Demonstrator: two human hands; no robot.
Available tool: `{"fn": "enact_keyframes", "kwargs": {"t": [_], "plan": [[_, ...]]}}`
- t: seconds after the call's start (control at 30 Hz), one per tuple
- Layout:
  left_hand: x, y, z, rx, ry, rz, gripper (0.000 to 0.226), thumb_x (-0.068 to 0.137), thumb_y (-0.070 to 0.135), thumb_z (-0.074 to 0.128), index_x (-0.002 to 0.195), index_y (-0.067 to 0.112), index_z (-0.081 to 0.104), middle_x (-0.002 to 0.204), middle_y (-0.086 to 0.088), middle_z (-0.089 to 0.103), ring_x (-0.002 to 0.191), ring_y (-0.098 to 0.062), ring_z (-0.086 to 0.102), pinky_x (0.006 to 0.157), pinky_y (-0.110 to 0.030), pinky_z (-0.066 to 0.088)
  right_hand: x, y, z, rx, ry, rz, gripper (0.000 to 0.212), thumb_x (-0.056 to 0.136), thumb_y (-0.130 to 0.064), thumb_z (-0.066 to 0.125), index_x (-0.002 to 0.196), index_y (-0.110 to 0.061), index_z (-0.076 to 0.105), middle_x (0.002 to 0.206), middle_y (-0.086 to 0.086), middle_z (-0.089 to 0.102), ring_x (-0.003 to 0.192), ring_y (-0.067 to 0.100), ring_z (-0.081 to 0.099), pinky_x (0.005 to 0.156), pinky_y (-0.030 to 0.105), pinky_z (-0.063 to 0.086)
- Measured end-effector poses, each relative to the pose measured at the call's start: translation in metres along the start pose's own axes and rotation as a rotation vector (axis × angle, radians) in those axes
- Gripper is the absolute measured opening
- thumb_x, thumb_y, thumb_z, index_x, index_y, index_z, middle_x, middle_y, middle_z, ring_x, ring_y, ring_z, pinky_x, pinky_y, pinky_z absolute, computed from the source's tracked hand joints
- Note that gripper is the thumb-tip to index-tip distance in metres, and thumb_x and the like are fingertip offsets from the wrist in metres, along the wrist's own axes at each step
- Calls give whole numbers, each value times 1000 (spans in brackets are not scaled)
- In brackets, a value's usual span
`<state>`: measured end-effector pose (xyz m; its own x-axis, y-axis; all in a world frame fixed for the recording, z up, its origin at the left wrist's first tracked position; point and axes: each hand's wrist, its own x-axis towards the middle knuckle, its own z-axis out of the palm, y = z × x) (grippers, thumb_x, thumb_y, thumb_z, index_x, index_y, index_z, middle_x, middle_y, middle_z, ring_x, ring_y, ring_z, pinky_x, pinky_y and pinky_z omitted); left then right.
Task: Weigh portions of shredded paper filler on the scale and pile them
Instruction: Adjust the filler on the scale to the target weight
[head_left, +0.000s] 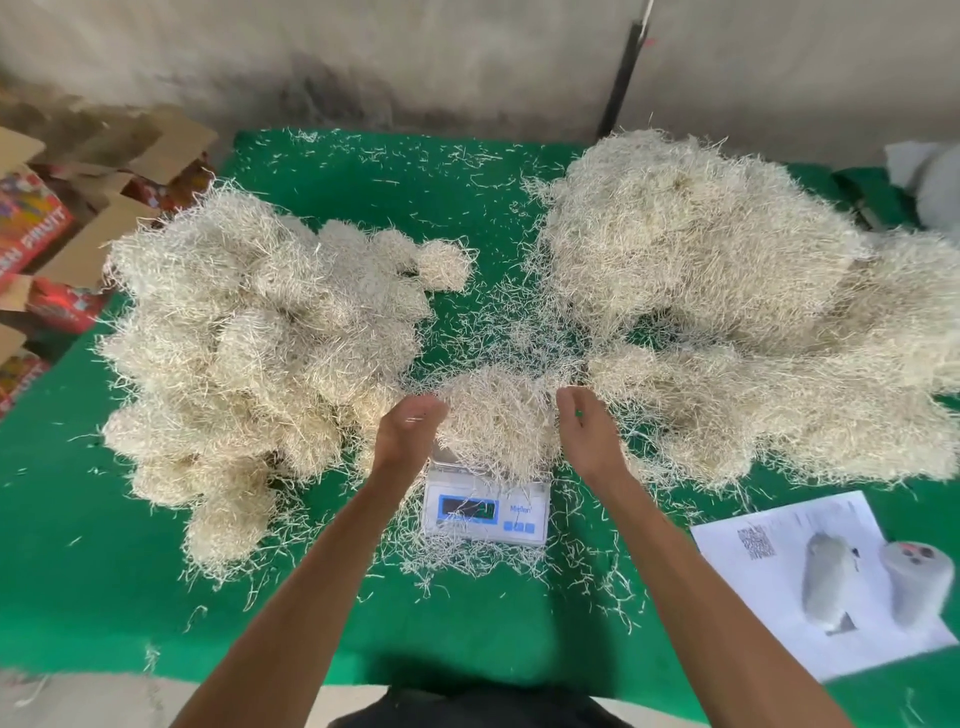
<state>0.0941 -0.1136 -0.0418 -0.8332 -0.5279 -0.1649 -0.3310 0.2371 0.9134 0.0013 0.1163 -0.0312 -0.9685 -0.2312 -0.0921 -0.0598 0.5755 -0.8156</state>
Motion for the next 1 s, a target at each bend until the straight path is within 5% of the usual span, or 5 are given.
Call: {"fn": "enact_keyframes", "kwargs": {"t": [0.37,0.67,0.8,0.93,1.0], "plan": [[0,-5,-10,-133,-19,-60,28,94,41,66,117,23,68,118,8,66,112,-13,61,100,-46,52,-2,-7,15,-33,24,72,68,106,-58,42,151,-7,41,149,12,54,125,27,60,106,52,51],[13,-1,-6,-112,6,-99,30,91,48,68,115,30,66,120,12,65,105,-9,64,93,-43,55,5,-4,18,-22,118,88,70,104,-63,41,145,-7,48,139,10,62,120,26,63,101,50,55],[22,14,7,-61,28,-145,53,94,58,57,133,22,54,104,10,62,66,5,63,51,-13,49,8,-7,29,22,112,67,58,107,-57,40,132,-8,58,122,9,69,101,21,68,78,28,56],[21,37,39,18,-162,-224,68,99,68,30,125,13,60,116,-9,65,106,-22,65,103,-51,49,6,-27,55,195,-95,151,56,109,-49,41,138,-2,51,121,9,58,106,26,61,94,43,53],[19,46,43,-72,-199,-282,91,86,86,32,139,16,53,142,-14,54,124,-31,57,108,-49,39,5,-39,63,333,-99,173,48,108,-45,48,136,-6,53,106,2,51,91,21,54,86,35,49]]}}
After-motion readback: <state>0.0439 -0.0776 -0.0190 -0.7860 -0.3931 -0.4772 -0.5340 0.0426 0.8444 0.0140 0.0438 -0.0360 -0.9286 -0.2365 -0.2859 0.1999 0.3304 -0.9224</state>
